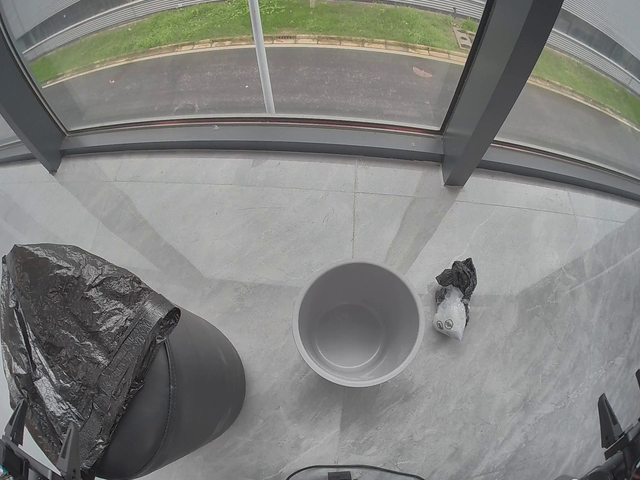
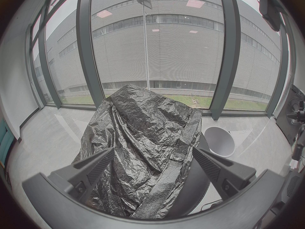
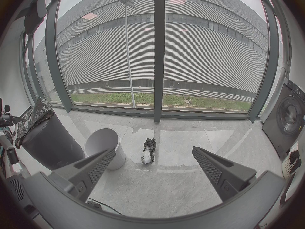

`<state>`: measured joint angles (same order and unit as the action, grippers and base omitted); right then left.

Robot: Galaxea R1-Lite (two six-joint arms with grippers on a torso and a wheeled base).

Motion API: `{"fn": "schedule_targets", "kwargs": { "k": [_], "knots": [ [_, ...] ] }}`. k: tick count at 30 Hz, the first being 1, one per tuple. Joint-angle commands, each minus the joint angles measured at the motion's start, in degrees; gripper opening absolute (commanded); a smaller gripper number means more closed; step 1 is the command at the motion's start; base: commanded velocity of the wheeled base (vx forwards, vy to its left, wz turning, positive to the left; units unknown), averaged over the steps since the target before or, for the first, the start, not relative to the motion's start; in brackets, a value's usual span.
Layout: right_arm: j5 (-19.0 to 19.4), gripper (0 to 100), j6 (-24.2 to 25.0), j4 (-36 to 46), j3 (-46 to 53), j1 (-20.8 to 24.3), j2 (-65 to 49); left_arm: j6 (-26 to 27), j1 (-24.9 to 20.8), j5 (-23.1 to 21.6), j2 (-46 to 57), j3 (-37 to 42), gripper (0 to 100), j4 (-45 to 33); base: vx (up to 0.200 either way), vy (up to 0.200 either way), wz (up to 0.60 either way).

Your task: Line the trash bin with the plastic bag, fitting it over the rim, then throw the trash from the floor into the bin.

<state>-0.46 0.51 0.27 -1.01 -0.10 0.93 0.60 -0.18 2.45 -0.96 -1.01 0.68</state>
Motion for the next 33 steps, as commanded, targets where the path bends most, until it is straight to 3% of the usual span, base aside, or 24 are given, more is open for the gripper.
{"fn": "schedule_targets", "kwargs": {
  "k": [1, 18, 19, 21, 22, 23, 24, 26, 28, 30, 31, 33],
  "knots": [
    [-0.1, 100, 0.3, 0.0, 0.7, 0.0, -0.9, 0.0, 0.0, 0.0, 1.0, 1.0, 100, -0.1, 0.000, 0.000, 0.00],
    [0.6, 100, 1.5, -0.6, -0.2, 0.2, -0.9, -0.9, 0.0, 1.0, 1.0, 0.5, 100, 1.1, 0.000, 0.000, 0.00],
    [1.0, 100, 4.1, -1.1, -3.7, 0.4, 0.1, -1.7, -0.1, 1.0, 0.2, -1.9, 100, 1.1, 0.000, 0.000, 0.00],
    [1.3, 100, 16.2, 0.0, -19.1, 2.6, 7.2, -8.2, -1.1, 1.2, -4.2, -16.4, 100, -0.7, 0.000, 0.000, 0.00],
    [1.3, 100, 16.2, 0.0, -19.1, 2.6, 7.2, -8.2, -1.1, 1.2, -4.2, -16.4, 100, -0.7, 0.000, 0.000, 0.00],
    [2.0, 100, 20.7, 4.8, -30.2, 5.6, 14.6, -11.8, -2.7, 0.5, -10.4, -28.3, 100, -6.7, 0.000, 0.000, 0.00],
    [2.1, 100, 20.3, 7.0, -33.7, 7.2, 17.9, -11.4, -3.5, 0.5, -13.3, -32.6, 100, -10.1, 0.000, 0.000, 0.00],
    [2.0, 100, 18.7, 6.8, -34.8, 9.7, 23.2, -6.8, -3.6, 0.5, -17.8, -35.6, 100, -13.6, 0.000, 0.000, 0.00],
    [2.0, 100, 16.6, 3.2, -32.9, 10.4, 27.9, 4.7, -2.5, 1.0, -22.2, -34.0, 100, -12.6, 0.000, 0.000, 0.00],
    [1.9, 100, 15.7, -0.7, -30.6, 11.0, 30.9, 12.1, -1.7, 1.2, -24.0, -31.9, 100, -11.1, 0.000, 0.000, 0.00],
    [1.8, 100, 15.7, -6.4, -28.7, 11.9, 33.9, 16.3, -1.0, 1.6, -24.7, -30.4, 100, -8.3, 0.000, 0.000, 0.00],
    [1.7, 100, 16.0, -13.2, -26.9, 13.4, 37.9, 18.6, -0.8, 0.5, -25.5, -30.1, 100, -7.7, 0.000, 0.000, 0.00]
  ]
}}
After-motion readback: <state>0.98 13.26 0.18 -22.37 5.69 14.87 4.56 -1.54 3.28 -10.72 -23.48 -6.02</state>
